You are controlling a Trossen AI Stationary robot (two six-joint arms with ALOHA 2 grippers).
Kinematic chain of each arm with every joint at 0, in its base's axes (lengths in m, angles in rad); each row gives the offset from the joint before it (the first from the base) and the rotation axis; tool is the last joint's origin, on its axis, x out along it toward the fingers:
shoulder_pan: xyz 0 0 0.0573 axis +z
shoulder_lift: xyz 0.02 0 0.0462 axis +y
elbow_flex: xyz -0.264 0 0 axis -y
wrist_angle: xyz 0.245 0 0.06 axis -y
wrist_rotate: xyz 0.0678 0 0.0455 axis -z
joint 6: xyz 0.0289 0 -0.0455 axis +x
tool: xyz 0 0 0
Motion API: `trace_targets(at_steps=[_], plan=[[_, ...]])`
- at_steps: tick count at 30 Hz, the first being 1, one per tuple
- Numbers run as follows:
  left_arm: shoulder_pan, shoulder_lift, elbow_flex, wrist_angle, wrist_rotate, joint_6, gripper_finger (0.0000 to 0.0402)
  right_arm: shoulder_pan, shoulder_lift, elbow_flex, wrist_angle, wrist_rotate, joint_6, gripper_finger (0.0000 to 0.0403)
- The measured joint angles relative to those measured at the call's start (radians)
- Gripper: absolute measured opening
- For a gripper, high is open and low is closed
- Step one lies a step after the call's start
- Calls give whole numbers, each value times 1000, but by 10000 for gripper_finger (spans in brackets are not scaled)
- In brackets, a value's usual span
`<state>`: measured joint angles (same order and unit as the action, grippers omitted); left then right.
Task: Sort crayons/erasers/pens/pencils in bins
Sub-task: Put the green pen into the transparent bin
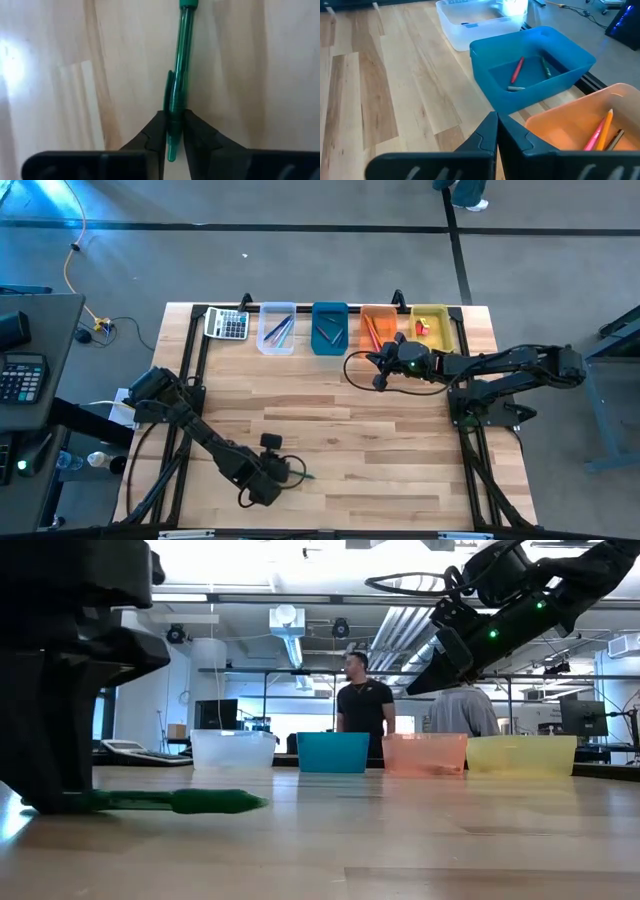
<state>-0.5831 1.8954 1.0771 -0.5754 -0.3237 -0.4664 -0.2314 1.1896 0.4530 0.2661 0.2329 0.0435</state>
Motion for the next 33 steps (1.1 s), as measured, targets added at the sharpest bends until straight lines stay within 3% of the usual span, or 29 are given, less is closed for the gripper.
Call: trace_targets(at_steps=[11,18,26,33], plan=[[22,-101,-8,-227,-130,-125,32,0,0,0,3,0,1,0],[110,-219,-8,-338,-177,-82,32,2,0,0,22,0,41,0],[335,-402,-92,-236,-171,0,24,29,0,0,22,0,48,0],[557,-463,-146,42,-55,135,12,29,0,0,35,0,30,0]])
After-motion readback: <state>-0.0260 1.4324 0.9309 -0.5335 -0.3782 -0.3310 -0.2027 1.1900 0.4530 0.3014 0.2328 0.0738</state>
